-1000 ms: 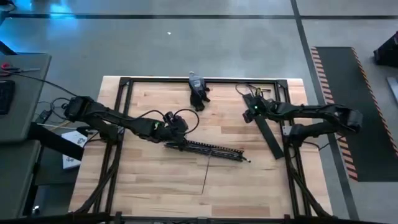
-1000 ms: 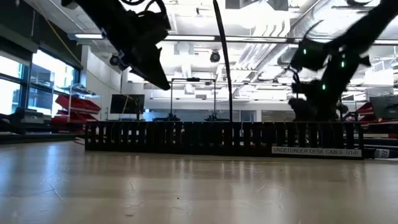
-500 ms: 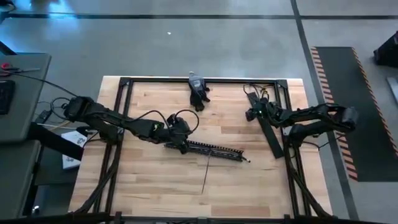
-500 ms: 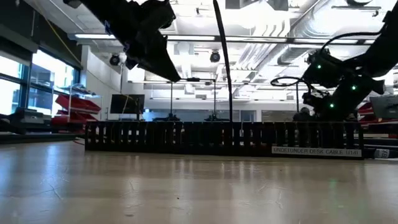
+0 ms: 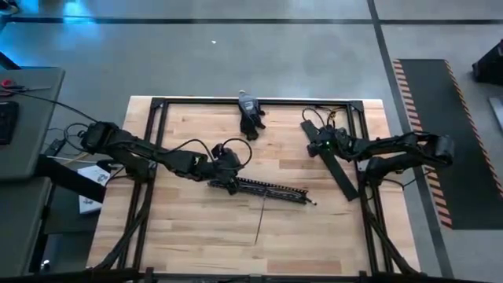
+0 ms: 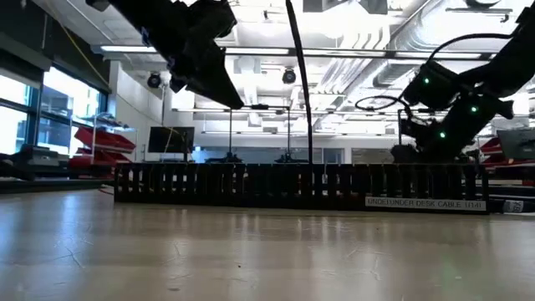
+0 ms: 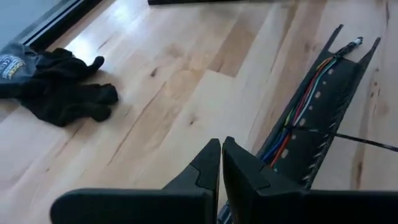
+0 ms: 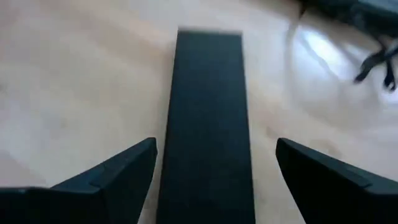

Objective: Ziptie cables
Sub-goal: Close the black cable duct

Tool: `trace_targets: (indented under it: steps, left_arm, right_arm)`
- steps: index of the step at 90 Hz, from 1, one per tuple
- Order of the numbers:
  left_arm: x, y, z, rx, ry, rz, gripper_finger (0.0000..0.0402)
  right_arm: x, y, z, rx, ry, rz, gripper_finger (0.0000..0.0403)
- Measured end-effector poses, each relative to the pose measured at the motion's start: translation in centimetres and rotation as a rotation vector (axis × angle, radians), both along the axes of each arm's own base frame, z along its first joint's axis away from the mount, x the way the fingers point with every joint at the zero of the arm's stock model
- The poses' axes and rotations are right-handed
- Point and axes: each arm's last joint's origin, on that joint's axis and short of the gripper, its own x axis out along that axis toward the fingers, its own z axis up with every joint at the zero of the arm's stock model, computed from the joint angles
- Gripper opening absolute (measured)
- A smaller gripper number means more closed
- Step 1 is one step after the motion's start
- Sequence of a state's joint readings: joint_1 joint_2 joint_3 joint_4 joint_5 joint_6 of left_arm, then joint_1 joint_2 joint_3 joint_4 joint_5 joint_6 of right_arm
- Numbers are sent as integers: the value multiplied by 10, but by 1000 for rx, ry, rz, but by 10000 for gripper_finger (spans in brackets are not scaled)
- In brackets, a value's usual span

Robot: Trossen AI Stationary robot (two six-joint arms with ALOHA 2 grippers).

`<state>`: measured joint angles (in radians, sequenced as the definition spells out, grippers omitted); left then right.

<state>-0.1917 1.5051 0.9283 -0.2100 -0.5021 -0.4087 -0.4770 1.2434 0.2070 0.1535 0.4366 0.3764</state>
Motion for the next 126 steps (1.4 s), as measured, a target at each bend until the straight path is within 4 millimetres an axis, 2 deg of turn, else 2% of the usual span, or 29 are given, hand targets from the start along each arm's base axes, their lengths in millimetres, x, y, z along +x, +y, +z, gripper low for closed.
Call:
trace_targets:
  steps: [31, 65, 80, 108, 126]
  left_arm:
    - [2, -1, 2, 47, -6, -51, 3]
    - [3, 0, 3, 63, -10, -59, 3]
    - [3, 0, 3, 65, -10, -55, 3]
    - [3, 0, 4, 63, -18, -53, 3]
    - [3, 0, 4, 47, -26, -40, 3]
  right_arm:
    - [-14, 11, -17, 54, -68, 83, 315]
    - [-14, 14, -20, 48, -98, 244, 265]
    - [-4, 19, -20, 27, -134, 298, 260]
    - [34, 22, -28, 4, -127, 395, 259]
    - [38, 23, -36, -11, -133, 404, 242]
